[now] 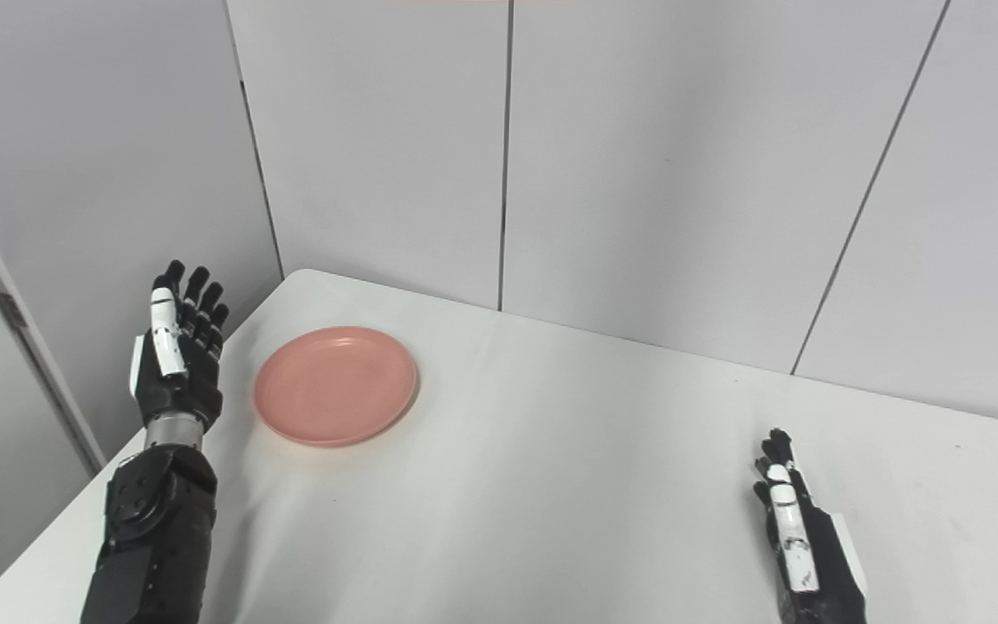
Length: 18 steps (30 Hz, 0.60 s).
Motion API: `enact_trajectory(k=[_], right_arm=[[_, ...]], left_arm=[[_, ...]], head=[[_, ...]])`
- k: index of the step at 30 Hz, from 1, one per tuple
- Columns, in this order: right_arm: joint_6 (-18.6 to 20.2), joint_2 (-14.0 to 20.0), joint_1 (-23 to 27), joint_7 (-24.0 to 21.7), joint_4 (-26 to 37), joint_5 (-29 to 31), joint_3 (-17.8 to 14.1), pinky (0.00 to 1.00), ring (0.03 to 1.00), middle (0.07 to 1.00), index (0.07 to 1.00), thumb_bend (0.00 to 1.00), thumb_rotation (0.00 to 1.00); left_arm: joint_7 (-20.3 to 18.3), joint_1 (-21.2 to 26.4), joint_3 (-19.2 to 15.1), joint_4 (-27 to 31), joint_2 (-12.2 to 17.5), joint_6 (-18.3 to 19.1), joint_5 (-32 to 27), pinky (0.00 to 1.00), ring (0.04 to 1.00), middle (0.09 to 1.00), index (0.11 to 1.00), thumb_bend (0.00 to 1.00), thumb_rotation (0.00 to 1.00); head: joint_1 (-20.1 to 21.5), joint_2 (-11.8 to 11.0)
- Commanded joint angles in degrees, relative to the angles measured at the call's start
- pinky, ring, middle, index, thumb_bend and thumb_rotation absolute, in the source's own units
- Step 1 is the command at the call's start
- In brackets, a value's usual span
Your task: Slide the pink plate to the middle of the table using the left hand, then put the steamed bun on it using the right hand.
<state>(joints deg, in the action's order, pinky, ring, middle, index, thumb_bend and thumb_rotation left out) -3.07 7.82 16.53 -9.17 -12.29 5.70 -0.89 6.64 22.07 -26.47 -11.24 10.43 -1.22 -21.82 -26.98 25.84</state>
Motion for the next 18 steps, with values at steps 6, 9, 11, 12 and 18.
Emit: enact_trajectory(k=[6, 9, 11, 12, 18], right_arm=[[0.64, 0.1, -0.99, 0.1, 0.51, 0.34, -0.38, 1.0, 1.0, 1.0, 1.0, 0.16, 1.0], [0.75, 0.04, -0.92, 0.04, 0.63, 0.53, -0.46, 1.0, 1.0, 1.0, 1.0, 0.15, 1.0], [0.67, 0.03, -0.87, 0.13, 0.54, 0.44, -0.47, 1.0, 1.0, 1.0, 1.0, 0.15, 1.0], [0.75, 0.01, -0.9, 0.18, 0.64, 0.4, -0.47, 1.0, 1.0, 1.0, 1.0, 0.14, 1.0], [0.67, 0.35, -0.85, -0.47, 0.32, 0.77, -0.43, 1.0, 1.0, 1.0, 1.0, 0.15, 1.0]], left_arm=[[0.22, 2.39, -0.26, -1.1, 2.25, 0.75, -1.49, 1.0, 0.989, 0.979, 0.995, 0.43, 1.0], [-0.05, 2.48, -0.52, -2.76, 2.37, 0.79, -2.06, 1.0, 0.989, 0.978, 0.995, 0.42, 1.0], [-0.56, 2.54, -0.63, -4.04, 2.61, 0.6, -2.56, 1.0, 0.991, 0.981, 0.998, 0.41, 1.0], [-0.74, 2.61, -0.74, -4.71, 2.68, 0.52, -2.82, 1.0, 0.99, 0.982, 0.999, 0.42, 1.0], [-0.52, 2.85, -0.79, -7.19, 2.91, 1.31, -3.33, 1.0, 0.974, 0.981, 0.994, 0.42, 1.0]], head=[[-0.05, 0.39], [-0.09, 0.47], [-0.1, 0.5], [-0.06, 0.57], [-0.04, 0.74]])
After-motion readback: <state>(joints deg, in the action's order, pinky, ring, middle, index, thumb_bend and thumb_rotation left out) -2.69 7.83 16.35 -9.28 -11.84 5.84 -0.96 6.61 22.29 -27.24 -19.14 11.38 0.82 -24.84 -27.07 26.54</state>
